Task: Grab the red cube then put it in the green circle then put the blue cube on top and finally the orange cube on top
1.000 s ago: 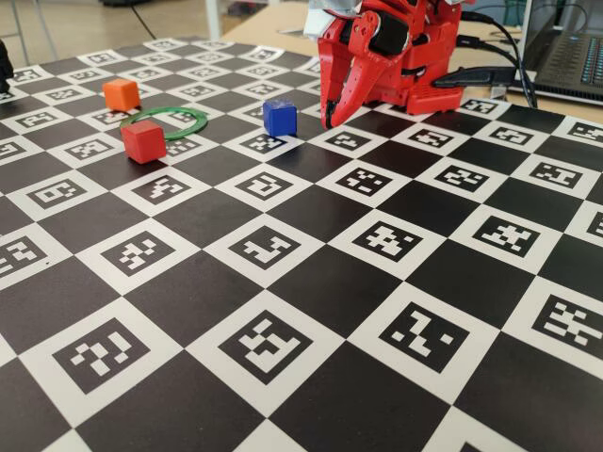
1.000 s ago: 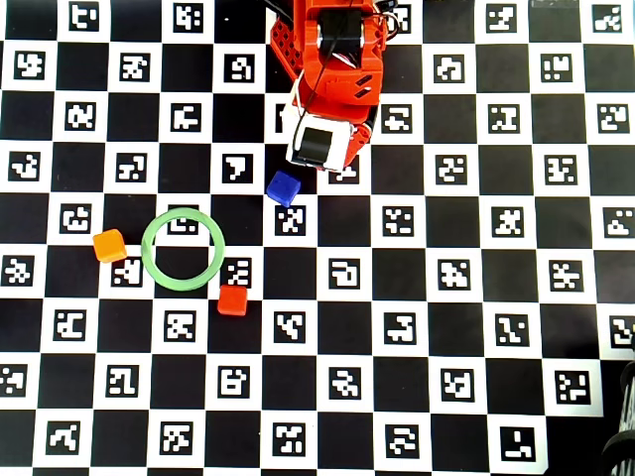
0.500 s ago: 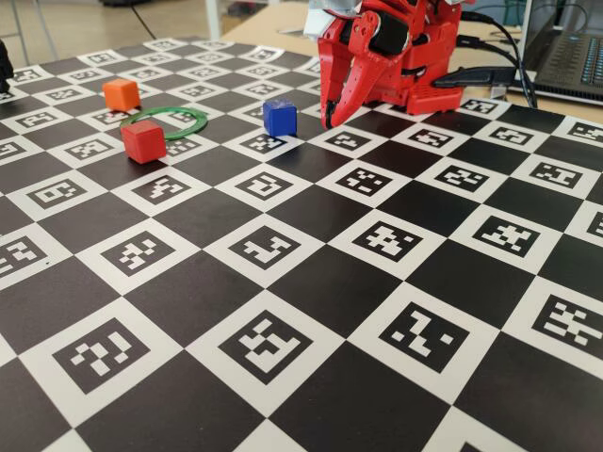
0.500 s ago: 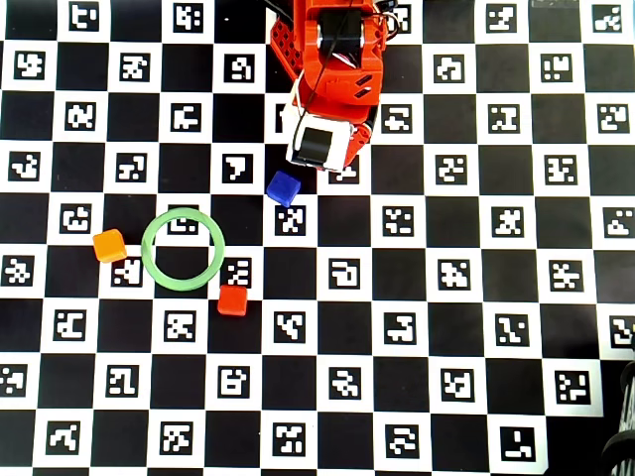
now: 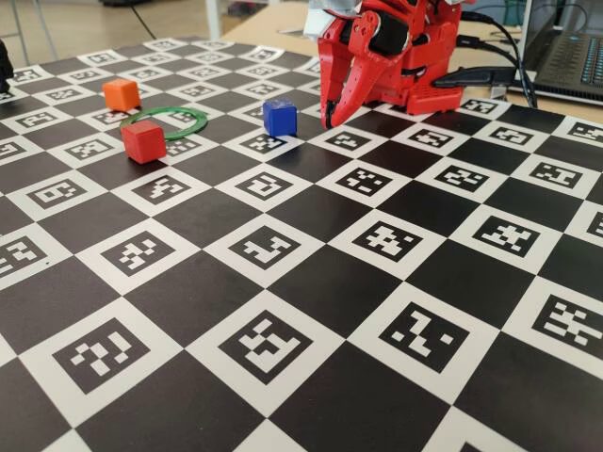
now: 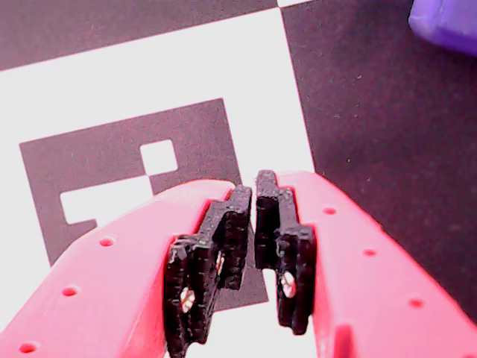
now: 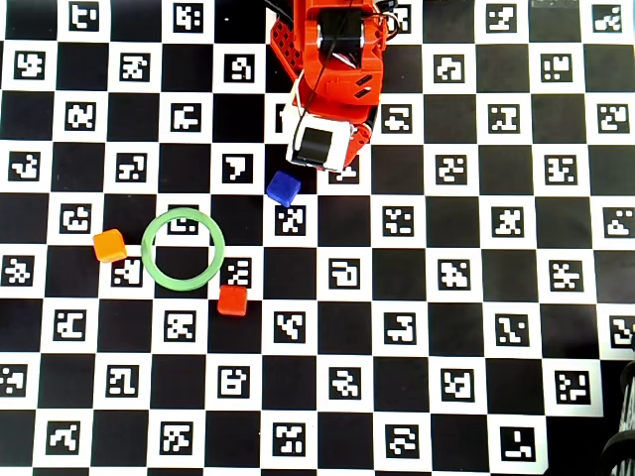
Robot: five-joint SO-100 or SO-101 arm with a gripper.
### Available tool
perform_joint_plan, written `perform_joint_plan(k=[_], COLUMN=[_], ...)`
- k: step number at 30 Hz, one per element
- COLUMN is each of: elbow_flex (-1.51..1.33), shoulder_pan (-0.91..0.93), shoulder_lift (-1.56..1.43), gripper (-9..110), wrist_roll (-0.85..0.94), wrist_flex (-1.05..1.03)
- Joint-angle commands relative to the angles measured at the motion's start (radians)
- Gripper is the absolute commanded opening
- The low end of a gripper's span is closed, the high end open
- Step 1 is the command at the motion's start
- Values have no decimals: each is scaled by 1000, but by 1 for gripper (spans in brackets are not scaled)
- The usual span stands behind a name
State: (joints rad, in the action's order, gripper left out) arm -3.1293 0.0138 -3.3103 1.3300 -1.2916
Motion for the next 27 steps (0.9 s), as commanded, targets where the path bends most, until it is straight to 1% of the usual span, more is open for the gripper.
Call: perform_joint_plan(k=[1,27], elbow_flex=[-40,-40], shoulder_pan=[-2,-18], shoulder_lift=[-49,-49], gripper=[-6,-6], wrist_roll=[5,6], wrist_flex=[-54,-55])
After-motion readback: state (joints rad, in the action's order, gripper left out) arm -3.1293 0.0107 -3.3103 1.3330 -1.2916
